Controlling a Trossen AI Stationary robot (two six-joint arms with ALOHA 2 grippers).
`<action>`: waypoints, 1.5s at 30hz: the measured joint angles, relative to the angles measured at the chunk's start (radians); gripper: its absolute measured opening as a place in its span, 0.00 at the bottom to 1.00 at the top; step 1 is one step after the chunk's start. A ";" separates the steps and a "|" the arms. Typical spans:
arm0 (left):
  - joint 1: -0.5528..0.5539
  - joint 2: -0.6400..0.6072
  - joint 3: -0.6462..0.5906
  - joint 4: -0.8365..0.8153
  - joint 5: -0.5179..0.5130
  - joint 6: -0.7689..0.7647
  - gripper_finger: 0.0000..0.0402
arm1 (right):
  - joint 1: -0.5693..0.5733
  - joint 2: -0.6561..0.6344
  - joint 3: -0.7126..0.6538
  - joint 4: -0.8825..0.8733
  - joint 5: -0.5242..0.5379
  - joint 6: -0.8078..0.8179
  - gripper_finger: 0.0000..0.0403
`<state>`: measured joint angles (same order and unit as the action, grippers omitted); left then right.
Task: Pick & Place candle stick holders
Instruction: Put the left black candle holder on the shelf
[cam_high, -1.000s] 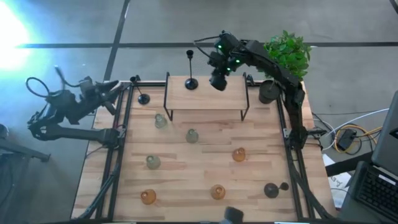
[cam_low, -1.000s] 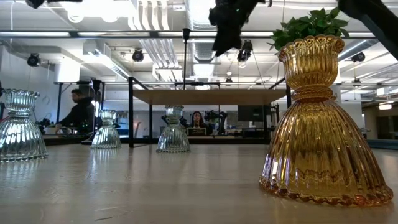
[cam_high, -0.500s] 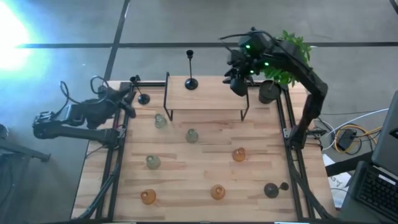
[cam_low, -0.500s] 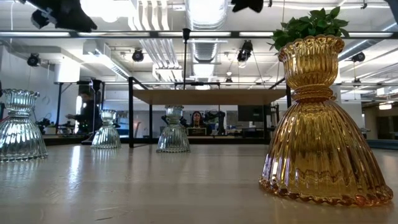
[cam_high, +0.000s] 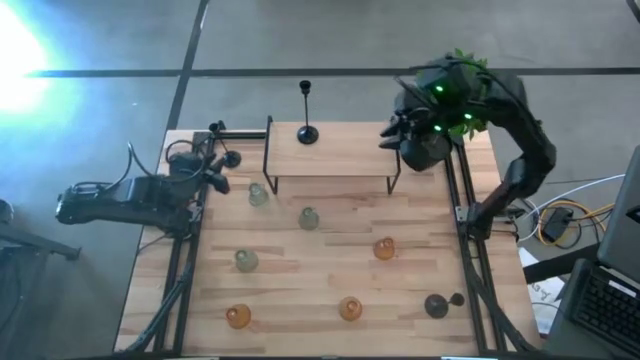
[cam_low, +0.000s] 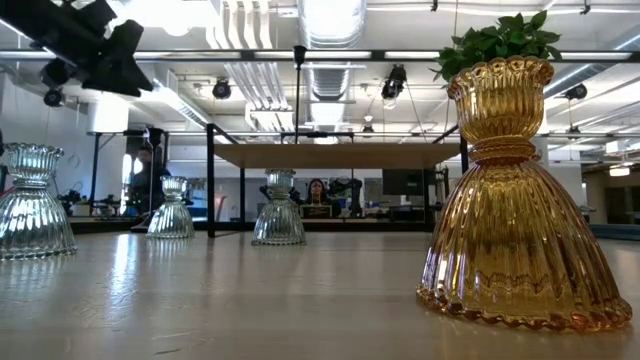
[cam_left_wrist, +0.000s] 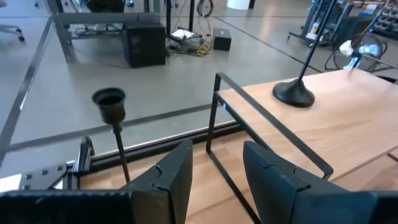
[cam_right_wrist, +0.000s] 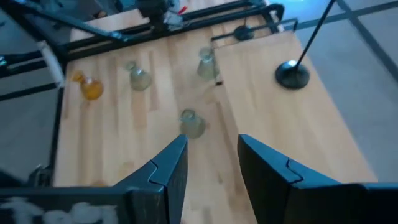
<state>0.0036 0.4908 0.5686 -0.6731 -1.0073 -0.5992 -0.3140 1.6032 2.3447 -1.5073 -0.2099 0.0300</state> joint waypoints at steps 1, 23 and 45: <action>0.000 0.000 -0.006 -0.001 0.000 -0.012 0.37 | 0.009 -0.011 0.000 -0.022 0.001 0.001 0.32; 0.121 0.003 -0.150 0.025 -0.023 -0.164 0.37 | 0.044 -0.108 -0.002 -0.052 0.204 0.067 0.26; 0.187 0.027 -0.283 0.256 -0.057 0.030 0.56 | 0.038 -0.089 -0.003 -0.052 0.323 -0.052 0.17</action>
<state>0.1904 0.5179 0.2858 -0.4170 -1.0644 -0.5687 -0.2756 1.5143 2.3421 -1.5596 0.1128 -0.0224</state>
